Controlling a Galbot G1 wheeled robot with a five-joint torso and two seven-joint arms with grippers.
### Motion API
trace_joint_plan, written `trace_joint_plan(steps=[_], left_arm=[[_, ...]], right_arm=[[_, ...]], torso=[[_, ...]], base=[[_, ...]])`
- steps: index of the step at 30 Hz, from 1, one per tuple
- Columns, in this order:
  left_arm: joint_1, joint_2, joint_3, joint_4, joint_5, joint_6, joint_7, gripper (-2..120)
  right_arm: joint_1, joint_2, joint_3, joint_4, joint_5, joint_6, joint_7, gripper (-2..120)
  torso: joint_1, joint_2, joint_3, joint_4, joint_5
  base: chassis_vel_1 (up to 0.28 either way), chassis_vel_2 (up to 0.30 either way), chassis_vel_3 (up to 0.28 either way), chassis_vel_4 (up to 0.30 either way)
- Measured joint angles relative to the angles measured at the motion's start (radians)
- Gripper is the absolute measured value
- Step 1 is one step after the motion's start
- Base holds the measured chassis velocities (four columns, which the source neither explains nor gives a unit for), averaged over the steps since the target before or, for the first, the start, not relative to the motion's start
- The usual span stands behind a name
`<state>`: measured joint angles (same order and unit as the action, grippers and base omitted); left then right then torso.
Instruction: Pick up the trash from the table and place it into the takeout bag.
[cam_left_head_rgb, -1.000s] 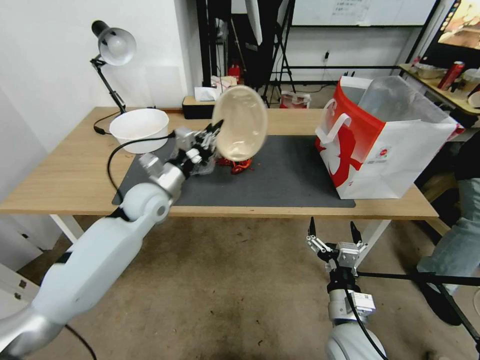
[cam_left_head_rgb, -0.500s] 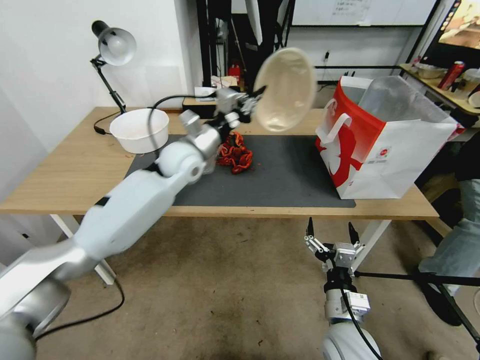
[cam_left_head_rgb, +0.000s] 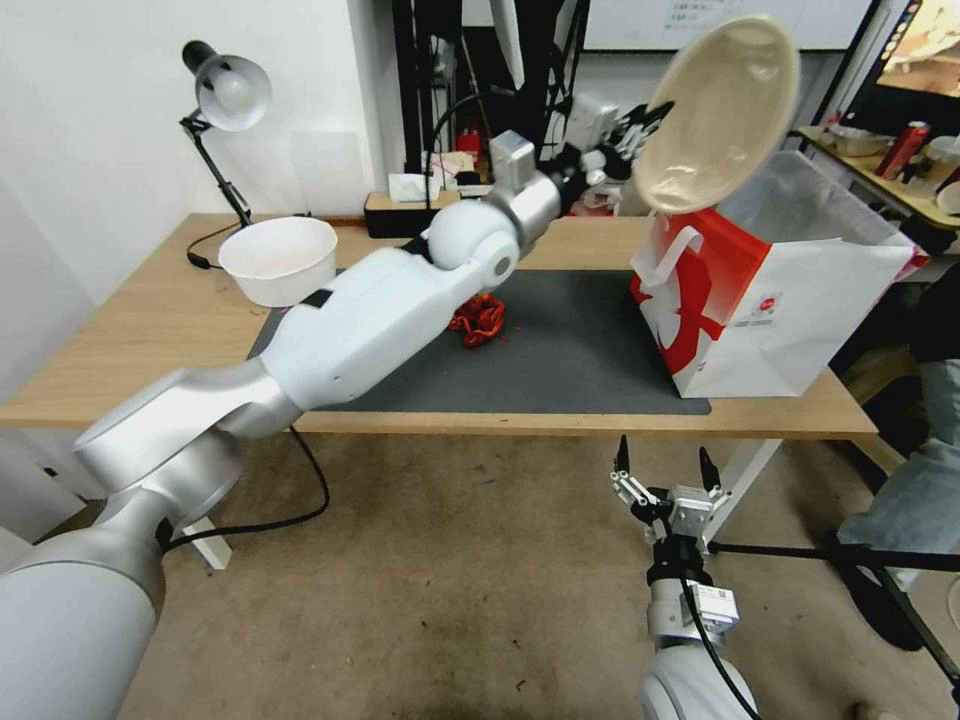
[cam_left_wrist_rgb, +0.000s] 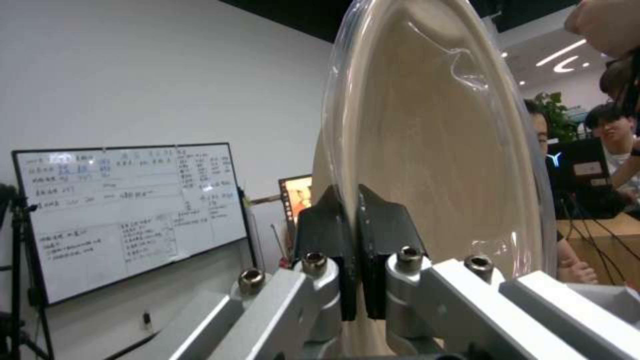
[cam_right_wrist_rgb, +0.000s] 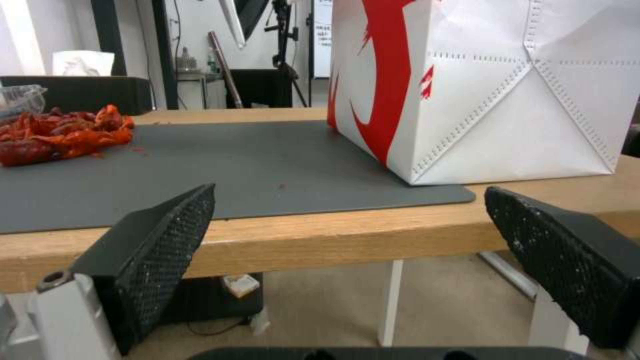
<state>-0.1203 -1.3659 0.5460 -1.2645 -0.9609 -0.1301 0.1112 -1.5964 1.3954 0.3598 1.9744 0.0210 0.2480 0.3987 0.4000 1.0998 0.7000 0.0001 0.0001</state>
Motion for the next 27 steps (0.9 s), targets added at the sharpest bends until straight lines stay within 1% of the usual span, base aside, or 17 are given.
trace_joint_plan(steps=[1, 3, 4, 6, 7, 8, 11, 12, 15, 18, 19, 20, 21, 22, 23, 25, 27], left_arm=[[0.0, 0.0, 0.0, 0.0, 0.0, 0.0, 0.0, 1], [-0.016, -0.041, 0.005, 0.033, 0.001, -0.003, 0.001, 1], [-0.016, -0.041, 0.005, 0.033, 0.001, -0.003, 0.001, 1], [-0.029, -0.076, 0.006, 0.06, 0.001, -0.004, 0.002, 1], [-0.042, -0.114, 0.008, 0.092, 0.004, -0.008, 0.005, 1], [-0.042, -0.114, 0.008, 0.092, 0.004, -0.008, 0.005, 1], [-0.064, -0.177, 0.015, 0.148, 0.01, -0.015, 0.01, 1], [-0.064, -0.177, 0.015, 0.148, 0.01, -0.015, 0.01, 1], [-0.078, -0.233, 0.029, 0.218, 0.024, -0.032, 0.019, 1], [-0.08, -0.247, 0.037, 0.249, 0.033, -0.038, 0.025, 1], [-0.08, -0.249, 0.042, 0.26, 0.038, -0.039, 0.026, 1], [-0.077, -0.249, 0.045, 0.261, 0.039, -0.039, 0.026, 5], [-0.077, -0.249, 0.045, 0.261, 0.039, -0.039, 0.026, 5], [-0.075, -0.249, 0.046, 0.262, 0.041, -0.039, 0.026, 7], [-0.069, -0.249, 0.049, 0.262, 0.044, -0.038, 0.025, 14], [-0.066, -0.248, 0.049, 0.262, 0.045, -0.037, 0.025, 16], [-0.061, -0.247, 0.05, 0.26, 0.047, -0.036, 0.024, 27]], right_arm=[[0.0, 0.0, 0.0, 0.0, 0.0, 0.0, 0.0, 100], [0.0, 0.001, 0.002, -0.004, 0.0, 0.004, 0.001, 100], [0.0, 0.001, 0.002, -0.004, 0.0, 0.004, 0.001, 100], [0.0, 0.003, 0.004, -0.006, 0.0, 0.006, 0.002, 100], [-0.001, 0.005, 0.005, -0.007, 0.0, 0.008, 0.003, 100], [-0.001, 0.005, 0.005, -0.007, 0.0, 0.008, 0.003, 100], [-0.002, 0.007, 0.007, -0.008, -0.001, 0.012, 0.004, 100], [-0.002, 0.007, 0.007, -0.008, -0.001, 0.012, 0.004, 100], [-0.002, 0.007, 0.01, -0.009, -0.001, 0.014, 0.005, 100], [-0.002, 0.008, 0.011, -0.009, -0.001, 0.014, 0.005, 100], [-0.002, 0.009, 0.012, -0.008, -0.001, 0.015, 0.006, 100], [-0.003, 0.009, 0.012, -0.008, -0.001, 0.015, 0.006, 100], [-0.003, 0.009, 0.012, -0.008, -0.001, 0.015, 0.006, 100], [-0.003, 0.009, 0.013, -0.007, -0.001, 0.015, 0.006, 100], [-0.004, 0.01, 0.013, -0.007, -0.001, 0.015, 0.006, 100], [-0.004, 0.01, 0.013, -0.007, -0.001, 0.016, 0.006, 100], [-0.004, 0.011, 0.013, -0.008, -0.001, 0.016, 0.006, 100]], torso=[[0.0, 0.0, 0.0, 0.0, 0.0], [0.0, 0.0, 0.0, 0.0001, 0.0], [0.0, 0.0, 0.0, 0.0001, 0.0], [0.0, 0.0, 0.0, -0.0001, 0.0001], [0.0, 0.0, 0.0, -0.0002, 0.0001], [0.0, 0.0, 0.0, -0.0002, 0.0001], [0.0, 0.0, 0.0, -0.0002, 0.0002], [0.0, 0.0, 0.0, -0.0002, 0.0002], [0.0, 0.0, 0.0, -0.0004, 0.0001], [0.0, 0.0, 0.0, -0.0006, 0.0003], [0.0, 0.0, 0.0, -0.0001, 0.0], [0.0, 0.0, 0.0, 0.0001, -0.0001], [0.0, 0.0, 0.0, 0.0001, -0.0001], [0.0, 0.0, 0.0, 0.0002, -0.0002], [0.0, 0.0, 0.0, 0.0001, -0.0002], [0.0, 0.0, 0.0, 0.0, -0.0002], [0.0, 0.0, 0.0, -0.0001, -0.0002]], base=[[0.0, 0.0, 0.0, 0.0], [0.0, 0.0, 0.0, 0.0], [0.0, 0.0, 0.0, 0.0], [0.0, 0.0, 0.0, 0.0], [0.0, 0.0, 0.0, 0.0], [0.0, 0.0, 0.0, 0.0], [0.0, 0.0, 0.0, 0.0], [0.0, 0.0, 0.0, 0.0], [0.0, 0.0, 0.0, 0.0], [0.0, 0.0, 0.0, 0.0], [0.0, 0.0, 0.0, 0.0], [0.0, 0.0, 0.0, 0.0], [0.0, 0.0, 0.0, 0.0], [0.0, 0.0, 0.0, 0.0], [0.0, 0.0, 0.0, 0.0], [0.0, 0.0, 0.0, 0.0], [0.0, 0.0, 0.0, 0.0]])
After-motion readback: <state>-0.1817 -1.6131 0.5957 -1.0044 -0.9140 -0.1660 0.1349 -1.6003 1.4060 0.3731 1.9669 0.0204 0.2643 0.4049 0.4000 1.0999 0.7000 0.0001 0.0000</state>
